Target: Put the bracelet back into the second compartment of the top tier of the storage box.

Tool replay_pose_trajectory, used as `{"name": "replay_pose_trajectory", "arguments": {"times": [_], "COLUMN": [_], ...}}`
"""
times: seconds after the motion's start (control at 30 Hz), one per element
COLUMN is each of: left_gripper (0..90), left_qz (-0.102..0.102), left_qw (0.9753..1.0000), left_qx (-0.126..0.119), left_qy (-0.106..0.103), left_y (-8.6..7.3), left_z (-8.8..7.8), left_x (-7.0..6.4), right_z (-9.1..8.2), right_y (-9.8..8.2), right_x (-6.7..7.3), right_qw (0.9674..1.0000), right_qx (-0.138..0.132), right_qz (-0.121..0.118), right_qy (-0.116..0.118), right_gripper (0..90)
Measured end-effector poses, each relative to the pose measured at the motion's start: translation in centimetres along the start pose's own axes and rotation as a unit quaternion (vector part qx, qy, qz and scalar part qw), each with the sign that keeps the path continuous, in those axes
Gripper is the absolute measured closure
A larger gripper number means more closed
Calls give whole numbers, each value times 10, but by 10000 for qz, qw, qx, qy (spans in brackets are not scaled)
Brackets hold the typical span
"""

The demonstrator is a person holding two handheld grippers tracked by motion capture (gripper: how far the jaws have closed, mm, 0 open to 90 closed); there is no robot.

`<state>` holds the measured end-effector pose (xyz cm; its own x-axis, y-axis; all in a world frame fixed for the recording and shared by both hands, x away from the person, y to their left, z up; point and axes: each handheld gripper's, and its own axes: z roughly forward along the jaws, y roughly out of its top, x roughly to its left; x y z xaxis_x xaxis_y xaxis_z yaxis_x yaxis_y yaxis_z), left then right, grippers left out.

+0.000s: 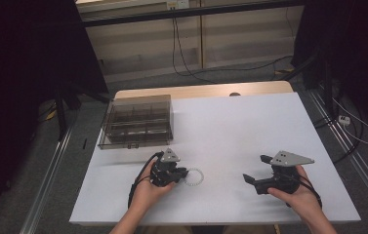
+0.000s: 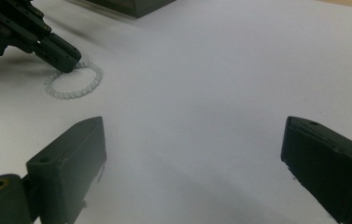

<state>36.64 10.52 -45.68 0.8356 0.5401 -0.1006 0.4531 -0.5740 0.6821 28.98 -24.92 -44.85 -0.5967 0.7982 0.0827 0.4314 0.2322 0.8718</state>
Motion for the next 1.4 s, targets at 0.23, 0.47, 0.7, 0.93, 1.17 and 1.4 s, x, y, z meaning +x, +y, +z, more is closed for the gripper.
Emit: {"name": "replay_pose_trajectory", "arguments": {"times": [0.23, 0.47, 0.7, 0.93, 1.17, 1.4], "left_gripper": [860, 861, 861, 861, 861, 861], "left_qz": [-185, -368, -626, -731, -626, -614], "left_qw": [9998, 9990, 9974, 9959, 9948, 9935], "left_qx": [90, 236, 285, 473, 791, 943], "left_qy": [-20, -41, -230, -238, -166, -169], "left_y": [3, 8, 20, 34, 49, 63], "left_z": [0, -2, -24, -50, -66, -80], "left_x": [1, 2, 14, 26, 29, 30], "right_z": [0, -1, -3, -4, -4, -4], "right_y": [0, 0, -1, 0, 1, 1], "right_x": [-1, -1, -4, -3, -2, -1], "right_qw": [10000, 10000, 9999, 9999, 9999, 9999], "right_qx": [-34, -72, -109, -133, -137, -152], "right_qz": [24, -3, 71, 58, 49, 40], "right_qy": [2, 26, -21, -23, -10, 21], "right_gripper": [64, 63, 59, 59, 59, 59]}}
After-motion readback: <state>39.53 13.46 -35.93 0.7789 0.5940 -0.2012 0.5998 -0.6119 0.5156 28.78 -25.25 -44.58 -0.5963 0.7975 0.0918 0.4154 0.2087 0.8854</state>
